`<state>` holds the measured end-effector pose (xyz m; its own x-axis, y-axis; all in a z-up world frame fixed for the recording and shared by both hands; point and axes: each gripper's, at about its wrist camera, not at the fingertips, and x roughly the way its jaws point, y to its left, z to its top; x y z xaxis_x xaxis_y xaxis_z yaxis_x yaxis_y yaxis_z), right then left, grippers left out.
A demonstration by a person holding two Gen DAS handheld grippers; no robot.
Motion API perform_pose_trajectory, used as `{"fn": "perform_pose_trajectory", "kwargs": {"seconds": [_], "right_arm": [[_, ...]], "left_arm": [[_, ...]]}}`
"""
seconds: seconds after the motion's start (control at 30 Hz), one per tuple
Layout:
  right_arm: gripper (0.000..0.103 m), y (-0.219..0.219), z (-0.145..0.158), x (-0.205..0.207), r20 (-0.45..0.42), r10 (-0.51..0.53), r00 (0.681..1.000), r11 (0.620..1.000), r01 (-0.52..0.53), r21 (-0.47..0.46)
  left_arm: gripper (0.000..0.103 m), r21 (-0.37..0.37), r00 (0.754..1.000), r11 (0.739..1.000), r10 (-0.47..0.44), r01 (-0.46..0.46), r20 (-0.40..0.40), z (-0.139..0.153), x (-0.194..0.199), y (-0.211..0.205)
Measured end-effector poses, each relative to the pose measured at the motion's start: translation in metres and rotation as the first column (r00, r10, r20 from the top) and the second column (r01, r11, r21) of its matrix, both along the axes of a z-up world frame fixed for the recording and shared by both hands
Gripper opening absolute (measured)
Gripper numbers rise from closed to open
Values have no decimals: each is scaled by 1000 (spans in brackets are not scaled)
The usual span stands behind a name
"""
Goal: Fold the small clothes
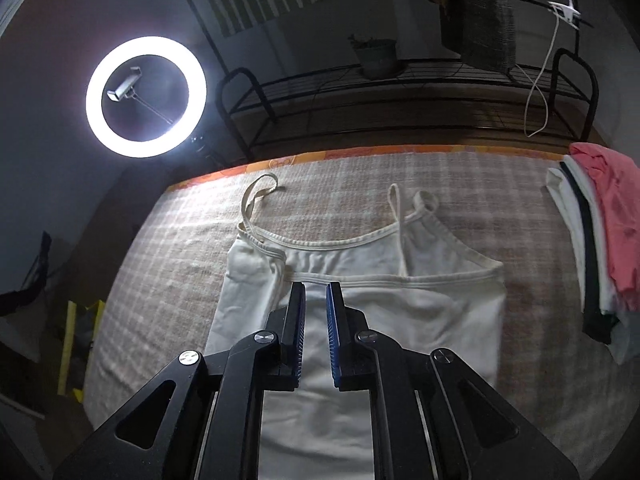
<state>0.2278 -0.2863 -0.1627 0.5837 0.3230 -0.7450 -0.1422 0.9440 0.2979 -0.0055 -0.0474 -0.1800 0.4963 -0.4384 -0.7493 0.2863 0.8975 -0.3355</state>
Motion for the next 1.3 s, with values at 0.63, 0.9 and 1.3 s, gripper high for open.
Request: {"fn": "perform_pose_trajectory", "kwargs": {"seconds": [0.63, 0.9, 1.3], "right_arm": [[10, -153, 31, -115, 92, -170, 981, 981, 160, 107], [26, -195, 2, -121, 47, -205, 978, 973, 199, 114], [26, -191, -33, -82, -26, -166, 986, 976, 168, 135]], "left_arm": [[15, 2, 991, 991, -132, 132, 4, -12, 0, -103], [15, 37, 967, 967, -253, 253, -21, -32, -15, -163], [42, 140, 954, 943, -301, 300, -20, -55, -20, -219]]}}
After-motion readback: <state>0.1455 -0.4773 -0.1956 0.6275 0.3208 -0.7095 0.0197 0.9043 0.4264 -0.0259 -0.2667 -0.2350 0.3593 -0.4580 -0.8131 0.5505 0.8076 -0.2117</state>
